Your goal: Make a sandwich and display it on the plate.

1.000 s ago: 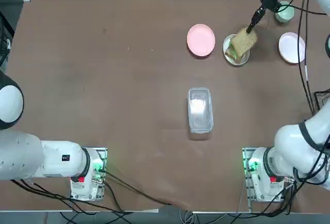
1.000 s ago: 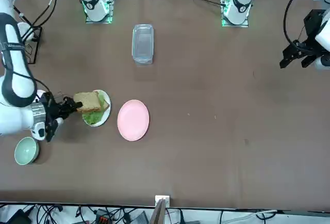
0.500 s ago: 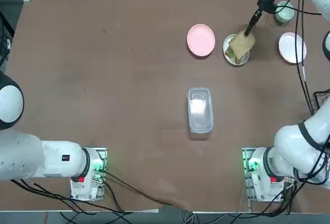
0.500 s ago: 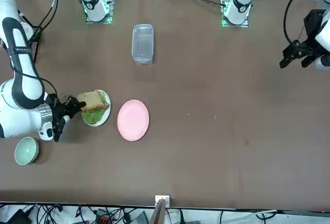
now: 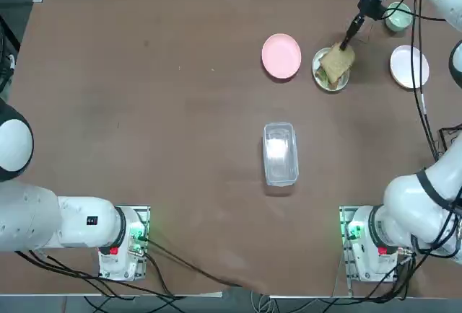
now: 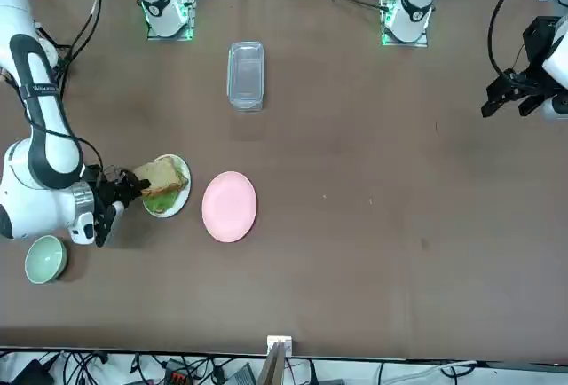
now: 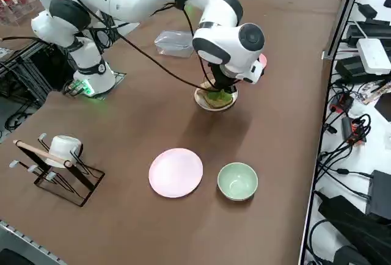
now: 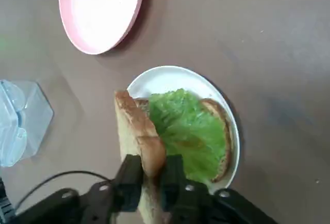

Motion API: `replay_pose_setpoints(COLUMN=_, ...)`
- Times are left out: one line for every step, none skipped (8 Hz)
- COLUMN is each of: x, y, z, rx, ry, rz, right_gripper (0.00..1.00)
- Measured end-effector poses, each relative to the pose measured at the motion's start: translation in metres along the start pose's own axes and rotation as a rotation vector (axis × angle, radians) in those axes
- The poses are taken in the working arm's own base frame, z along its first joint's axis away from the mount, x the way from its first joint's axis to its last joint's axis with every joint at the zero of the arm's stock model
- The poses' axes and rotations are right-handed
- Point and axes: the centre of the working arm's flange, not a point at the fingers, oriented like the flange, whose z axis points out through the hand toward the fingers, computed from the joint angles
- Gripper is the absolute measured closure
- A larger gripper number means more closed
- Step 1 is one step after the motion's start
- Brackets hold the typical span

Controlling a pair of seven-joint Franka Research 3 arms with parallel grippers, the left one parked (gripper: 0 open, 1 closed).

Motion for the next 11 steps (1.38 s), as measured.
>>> replay_pose_setpoints(x=0.000, y=0.002, z=0.002, rx=-0.002, ry=0.004, rz=0.001, right_gripper=0.59)
replay_pose_setpoints(x=0.001, y=0.002, z=0.002, rx=-0.003, ry=0.005, rz=0.000, right_gripper=0.41)
replay_pose_setpoints(x=0.002, y=0.001, z=0.002, rx=-0.004, ry=0.004, rz=-0.002, right_gripper=0.20)
replay_pose_setpoints(x=0.003, y=0.000, z=0.003, rx=-0.004, ry=0.004, rz=-0.004, right_gripper=0.02)
replay_pose_setpoints(x=0.004, y=0.000, z=0.003, rx=-0.005, ry=0.004, rz=-0.005, right_gripper=0.00)
replay_pose_setpoints(x=0.004, y=0.000, z=0.001, rx=-0.009, ry=0.008, rz=-0.004, right_gripper=0.00)
replay_pose_setpoints(x=0.004, y=0.001, z=-0.006, rx=-0.018, ry=0.018, rz=-0.003, right_gripper=0.00)
replay_pose_setpoints(x=0.005, y=0.003, z=-0.017, rx=-0.033, ry=0.034, rz=-0.002, right_gripper=0.00)
replay_pose_setpoints(x=0.005, y=0.004, z=-0.029, rx=-0.050, ry=0.053, rz=0.004, right_gripper=0.00)
replay_pose_setpoints(x=0.004, y=0.005, z=-0.043, rx=-0.069, ry=0.073, rz=0.026, right_gripper=0.00)
replay_pose_setpoints(x=0.003, y=0.006, z=-0.061, rx=-0.094, ry=0.102, rz=0.062, right_gripper=0.00)
